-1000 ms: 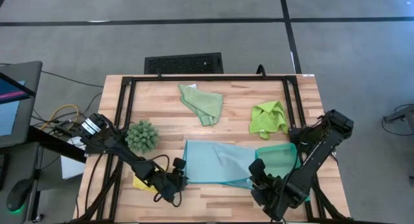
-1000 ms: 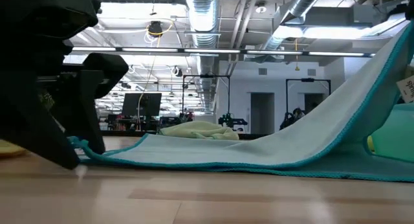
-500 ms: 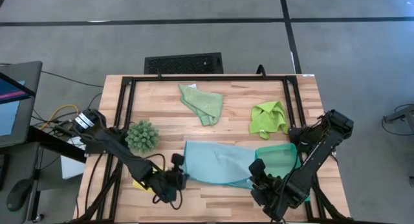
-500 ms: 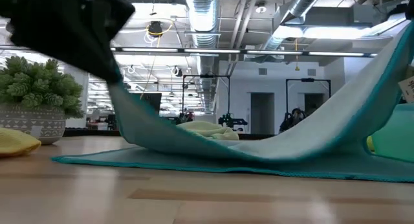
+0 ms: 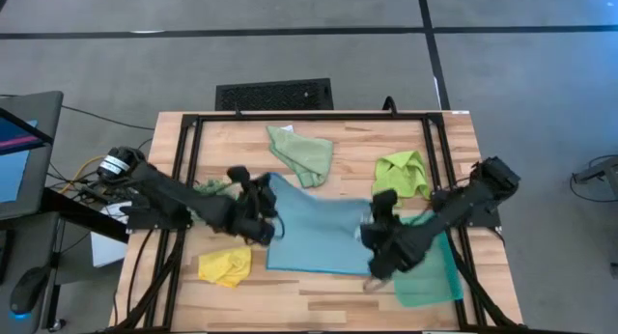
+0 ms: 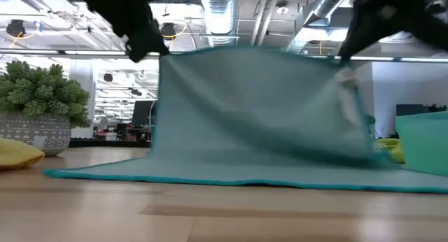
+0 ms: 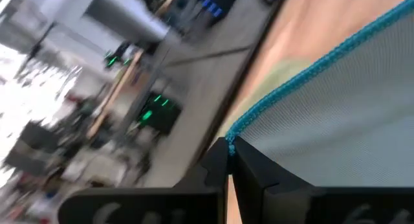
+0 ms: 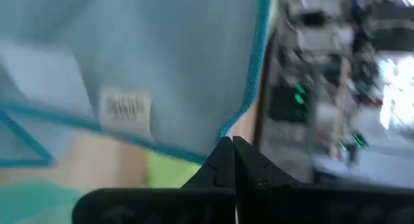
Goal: Fold microfiber towels
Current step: Fold the blue microfiber cloth
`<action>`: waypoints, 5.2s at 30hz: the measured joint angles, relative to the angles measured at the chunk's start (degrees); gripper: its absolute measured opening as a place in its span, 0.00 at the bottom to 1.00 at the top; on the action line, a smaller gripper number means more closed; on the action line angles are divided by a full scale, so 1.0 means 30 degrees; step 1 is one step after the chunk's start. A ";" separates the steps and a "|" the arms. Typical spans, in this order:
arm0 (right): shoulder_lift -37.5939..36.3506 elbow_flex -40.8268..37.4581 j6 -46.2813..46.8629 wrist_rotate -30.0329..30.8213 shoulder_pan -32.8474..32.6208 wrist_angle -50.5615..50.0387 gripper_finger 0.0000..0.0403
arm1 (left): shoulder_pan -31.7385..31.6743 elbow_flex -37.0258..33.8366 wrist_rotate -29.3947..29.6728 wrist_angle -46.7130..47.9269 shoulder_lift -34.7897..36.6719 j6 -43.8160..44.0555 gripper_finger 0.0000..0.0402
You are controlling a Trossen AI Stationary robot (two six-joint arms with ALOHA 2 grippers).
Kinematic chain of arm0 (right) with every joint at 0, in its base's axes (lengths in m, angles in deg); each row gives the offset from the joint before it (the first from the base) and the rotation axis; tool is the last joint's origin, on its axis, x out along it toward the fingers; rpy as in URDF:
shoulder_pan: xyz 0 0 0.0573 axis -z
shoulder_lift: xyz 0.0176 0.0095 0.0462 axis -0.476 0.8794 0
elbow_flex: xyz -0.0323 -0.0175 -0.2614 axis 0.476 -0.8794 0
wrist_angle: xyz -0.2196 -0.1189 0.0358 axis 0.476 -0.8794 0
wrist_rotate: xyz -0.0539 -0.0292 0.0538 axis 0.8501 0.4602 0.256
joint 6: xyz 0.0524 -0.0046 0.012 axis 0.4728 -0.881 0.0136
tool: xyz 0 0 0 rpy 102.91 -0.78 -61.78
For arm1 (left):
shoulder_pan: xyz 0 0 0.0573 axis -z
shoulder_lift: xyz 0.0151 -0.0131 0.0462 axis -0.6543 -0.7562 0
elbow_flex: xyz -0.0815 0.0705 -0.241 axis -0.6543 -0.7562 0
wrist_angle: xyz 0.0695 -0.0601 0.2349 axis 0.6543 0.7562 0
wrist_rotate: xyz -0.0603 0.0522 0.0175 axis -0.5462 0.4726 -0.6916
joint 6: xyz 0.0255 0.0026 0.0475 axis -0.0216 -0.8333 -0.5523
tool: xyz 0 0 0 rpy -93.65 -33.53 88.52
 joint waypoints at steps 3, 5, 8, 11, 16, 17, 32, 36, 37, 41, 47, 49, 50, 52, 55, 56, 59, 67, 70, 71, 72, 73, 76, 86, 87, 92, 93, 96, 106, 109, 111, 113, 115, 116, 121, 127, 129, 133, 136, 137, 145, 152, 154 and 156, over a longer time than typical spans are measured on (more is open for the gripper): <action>-0.0051 -0.1468 0.0529 0.1778 0.1580 -0.0050 0.01 | -0.1441 -0.0009 0.0144 0.1485 -0.0007 0.0341 0.00; -0.0043 -0.2142 0.1162 0.3726 0.2426 -0.0198 0.01 | -0.1917 -0.0288 0.0638 0.1742 -0.0007 0.0626 0.00; -0.0043 -0.2579 0.1917 0.6563 0.3540 -0.0418 0.02 | -0.2074 -0.0619 0.0765 0.1813 -0.0007 0.0633 0.00; -0.0043 -0.2626 0.1860 0.8796 0.4485 -0.0278 0.02 | -0.1914 -0.0780 0.0685 0.1917 -0.0019 0.0642 0.00; -0.0043 -0.2644 0.2656 0.9530 0.5810 -0.0117 0.02 | -0.1527 -0.0780 0.0599 0.2507 0.0160 0.1222 0.00; -0.0043 -0.2719 0.3154 0.9400 0.6006 -0.0064 0.01 | -0.1539 -0.0766 0.0166 0.2672 0.0187 0.1532 0.00; -0.0029 -0.5855 0.1594 0.4051 0.2935 0.5535 0.01 | 0.0170 -0.4102 -0.3430 -0.3348 0.0146 -0.0079 0.00; -0.0065 -0.5816 -0.0003 0.1715 0.1655 0.6102 0.02 | 0.1395 -0.4102 -0.5523 -0.4552 0.0146 -0.1152 0.00; -0.0053 -0.5833 -0.0294 0.0935 0.1370 0.6405 0.02 | 0.1722 -0.4102 -0.6024 -0.4634 0.0146 -0.1173 0.00; -0.0029 -0.5817 -0.1242 -0.0735 0.0333 0.7587 0.02 | 0.2972 -0.4102 -0.7715 -0.4748 0.0146 -0.0818 0.00; -0.0131 -0.5612 -0.2756 -0.0855 -0.0289 0.8339 0.02 | 0.4208 -0.4102 -0.7592 -0.4784 0.0146 -0.0349 0.00; -0.0131 -0.5521 -0.3125 -0.0986 -0.0091 0.8347 0.02 | 0.4250 -0.4102 -0.7523 -0.4817 0.0146 -0.0230 0.00; -0.0131 -0.5456 -0.3300 -0.1165 -0.0060 0.8334 0.02 | 0.4260 -0.4102 -0.7526 -0.4911 0.0146 -0.0183 0.00; -0.0131 -0.5184 -0.4036 -0.1536 -0.0043 0.8315 0.02 | 0.4416 -0.4102 -0.7725 -0.5040 0.0146 -0.0175 0.00; -0.0131 -0.4550 -0.5433 -0.2369 -0.0284 0.8301 0.02 | 0.4915 -0.4102 -0.8218 -0.5048 0.0146 -0.0270 0.00; -0.0131 -0.4372 -0.5916 -0.2850 -0.0338 0.8351 0.02 | 0.5046 -0.4102 -0.8543 -0.5062 0.0146 -0.0277 0.00; -0.0153 -0.4128 -0.6898 -0.4536 -0.0447 0.8691 0.02 | 0.5290 -0.4102 -1.0562 -0.5085 0.0141 -0.0265 0.00; -0.0153 -0.4112 -0.7943 -0.5677 -0.0461 0.9293 0.02 | 0.5889 -0.4806 -1.2137 -0.7687 -0.0398 -0.0268 0.00; -0.0435 -0.4052 -0.8854 -0.4951 -0.0398 0.9318 0.02 | 0.6129 -0.4809 -1.0976 -0.7740 -0.0272 -0.0433 0.00; -0.0599 -0.3959 -0.9254 -0.5010 -0.0247 0.9450 0.02 | 0.6219 -0.4809 -1.0663 -0.7546 -0.0158 -0.0453 0.00; -0.0818 -0.3937 -0.9619 -0.5128 -0.0125 0.9574 0.02 | 0.6247 -0.4809 -1.0433 -0.7393 -0.0044 -0.0459 0.00; -0.1112 -0.3934 -0.9962 -0.5216 -0.0024 0.9621 0.02 | 0.6247 -0.4809 -1.0363 -0.7256 0.0041 -0.0435 0.00; -0.2075 -0.3777 -1.0954 -0.5529 0.0360 1.0124 0.02 | 0.6261 -0.4809 -1.0057 -0.6677 0.0359 -0.0104 0.00; -0.2499 -0.3780 -1.0766 -0.7809 0.1834 1.1705 0.02 | 0.6261 -0.4809 -0.9989 -0.6772 0.0714 0.0346 0.00; -0.2170 -0.3797 -1.0781 -0.7870 0.1857 1.2110 0.02 | 0.6261 -0.4809 -0.9989 -0.6774 0.0707 0.0410 0.00; -0.1434 -0.4299 -1.0863 -0.7862 0.1798 1.2747 0.01 | 0.6449 -0.4809 -1.0060 -0.7563 0.0707 0.0158 0.00; -0.1599 -0.4458 -1.0696 -0.7844 0.1651 1.2766 0.01 | 0.6558 -0.4809 -1.0077 -0.7918 0.0702 -0.0052 0.00; -0.2504 -0.4891 -1.0075 -0.7825 0.0960 1.2797 0.01 | 0.6965 -0.4809 -1.0302 -0.8821 0.0699 -0.0702 0.00; -0.2936 -0.5726 -0.9654 -1.0306 -0.0745 1.2786 0.00 | 0.7169 -0.6231 -1.2629 -1.0496 0.0583 0.0091 0.00; -0.2936 -0.6338 -0.9651 -1.0295 -0.0747 1.3339 0.01 | 0.7214 -0.7150 -1.3183 -1.2344 0.0583 -0.0188 0.00; -0.2928 -0.6692 -0.9651 -1.0288 -0.0732 1.3695 0.01 | 0.7159 -0.7694 -1.3574 -1.3393 0.0583 -0.0217 0.01; -0.2928 -0.6935 -0.9661 -1.0291 -0.0732 1.4301 0.01 | 0.7150 -0.8039 -1.3662 -1.3850 0.0583 -0.0219 0.02; -0.2928 -0.7049 -0.9680 -1.0295 -0.0696 1.4606 0.01 | 0.7143 -0.8065 -1.3661 -1.3913 0.0583 -0.0212 0.03; -0.2928 -0.7056 -0.9684 -1.0295 -0.0707 1.4594 0.01 | 0.7143 -0.8065 -1.3661 -1.3985 0.0583 -0.0212 0.04; -0.2928 -0.7056 -0.9789 -1.0496 -0.0753 1.4599 0.01 | 0.7132 -0.8065 -1.3555 -1.4149 0.0583 -0.0185 0.08; -0.2928 -0.7056 -0.9691 -1.2426 -0.0786 1.4866 0.01 | 0.7114 -0.8058 -1.3508 -1.4454 0.0583 0.0181 0.19; -0.2928 -0.7056 -0.9692 -1.2442 -0.0790 1.5057 0.01 | 0.7114 -0.8058 -1.3508 -1.4463 0.0583 0.0368 0.24; -0.2928 -0.7056 -0.9694 -1.2510 -0.0783 1.5453 0.01 | 0.7114 -0.8058 -1.3508 -1.4453 0.0583 0.1287 0.31; -0.2928 -0.7056 -0.9686 -1.2568 -0.0708 1.5501 0.01 | 0.7048 -0.8058 -1.3563 -1.4446 0.0583 0.1384 0.33; -0.2928 -0.7056 -0.9688 -1.2568 -0.0710 1.5501 0.01 | 0.7001 -0.8058 -1.3595 -1.4446 0.0583 0.1384 0.34; -0.2928 -0.7056 -0.9673 -1.2554 -0.0703 1.5709 0.01 | 0.6292 -0.8058 -1.3818 -1.4585 0.0583 0.0837 0.30; -0.2928 -0.7056 -0.9644 -1.2997 -0.0703 1.6048 0.01 | 0.6370 -0.8058 -1.5563 -1.3559 0.1165 0.0872 0.28; -0.2928 -0.7056 -0.9644 -1.3575 -0.0703 1.6191 0.01 | 0.6629 -0.8058 -1.4356 -1.2341 0.1439 0.1490 0.28; -0.2928 -0.7058 -0.9644 -1.3857 -0.0703 1.6461 0.01 | 0.6835 -0.8058 -1.2795 -1.1929 0.1619 0.1646 0.28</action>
